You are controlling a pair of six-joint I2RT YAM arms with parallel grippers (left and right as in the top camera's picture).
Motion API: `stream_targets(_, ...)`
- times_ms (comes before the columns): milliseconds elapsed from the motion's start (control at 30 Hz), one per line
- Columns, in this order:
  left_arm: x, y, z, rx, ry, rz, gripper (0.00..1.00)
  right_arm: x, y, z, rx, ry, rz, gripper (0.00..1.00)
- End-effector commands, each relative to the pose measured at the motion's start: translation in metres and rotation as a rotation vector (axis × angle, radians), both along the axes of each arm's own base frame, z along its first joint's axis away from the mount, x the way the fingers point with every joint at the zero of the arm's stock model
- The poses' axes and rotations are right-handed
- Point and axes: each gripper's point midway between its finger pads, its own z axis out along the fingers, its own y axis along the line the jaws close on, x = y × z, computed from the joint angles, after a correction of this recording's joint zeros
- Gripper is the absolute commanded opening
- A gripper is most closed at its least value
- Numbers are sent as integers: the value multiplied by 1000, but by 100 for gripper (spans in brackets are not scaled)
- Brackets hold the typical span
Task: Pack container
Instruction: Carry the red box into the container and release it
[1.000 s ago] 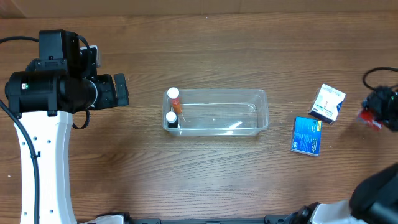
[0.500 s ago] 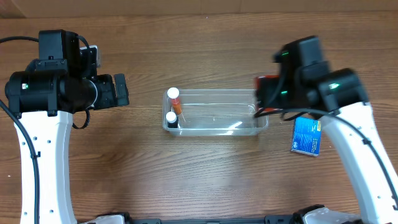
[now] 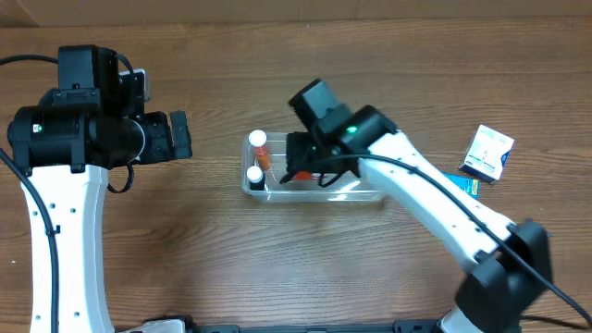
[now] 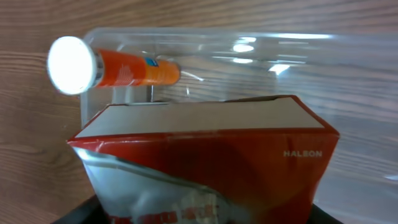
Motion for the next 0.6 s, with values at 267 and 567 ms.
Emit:
stream_targets(267, -1, 2, 0, -1, -3, -6, 100, 13, 10, -46, -35, 73, -22, 64)
stream_targets(567, -1, 2, 0, -1, -3, -7, 100, 11, 11, -57, -45, 98, -11, 86)
